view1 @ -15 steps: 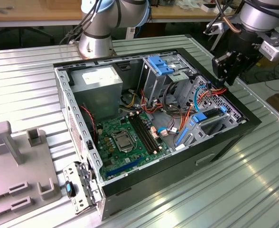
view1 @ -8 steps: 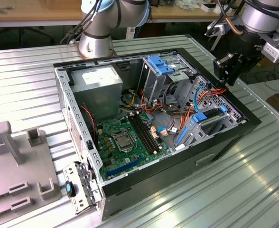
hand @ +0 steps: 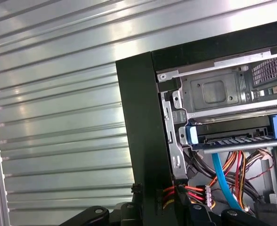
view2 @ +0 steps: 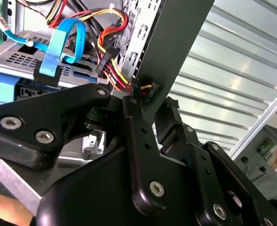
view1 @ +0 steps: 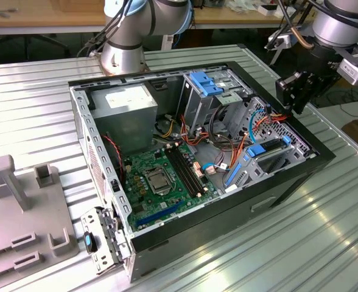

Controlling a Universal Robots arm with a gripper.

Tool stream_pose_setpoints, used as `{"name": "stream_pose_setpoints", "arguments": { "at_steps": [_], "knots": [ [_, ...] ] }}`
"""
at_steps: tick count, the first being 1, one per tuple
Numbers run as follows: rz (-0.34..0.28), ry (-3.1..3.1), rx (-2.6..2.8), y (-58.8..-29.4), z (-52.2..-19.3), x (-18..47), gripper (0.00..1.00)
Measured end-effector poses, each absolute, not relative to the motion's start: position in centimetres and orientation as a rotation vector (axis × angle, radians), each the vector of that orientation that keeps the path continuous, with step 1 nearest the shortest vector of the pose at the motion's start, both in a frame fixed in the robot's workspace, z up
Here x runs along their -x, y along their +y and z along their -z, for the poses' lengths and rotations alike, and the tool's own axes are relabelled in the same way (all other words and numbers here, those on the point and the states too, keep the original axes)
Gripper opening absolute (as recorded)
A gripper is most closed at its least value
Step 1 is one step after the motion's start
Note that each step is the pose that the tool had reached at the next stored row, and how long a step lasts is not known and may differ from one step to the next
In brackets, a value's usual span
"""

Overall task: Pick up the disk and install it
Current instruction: 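Insert the first disk wire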

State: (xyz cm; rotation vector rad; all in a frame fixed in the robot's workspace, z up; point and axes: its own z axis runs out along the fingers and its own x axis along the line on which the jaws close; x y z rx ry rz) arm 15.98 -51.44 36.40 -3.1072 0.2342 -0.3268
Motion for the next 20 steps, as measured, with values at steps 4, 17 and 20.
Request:
{"name": "stream_pose_setpoints", "arguments": {
  "at_steps": [4, 17, 20],
  "knots": [
    [0.327, 0.244, 3.107, -51.07, -36.37, -16.0, 0.38],
    [0.327, 0.254, 3.107, -50.99, -36.23, -16.07, 0.31],
    [0.327, 0.254, 3.107, -50.99, -36.22, -16.07, 0.29]
  ]
}}
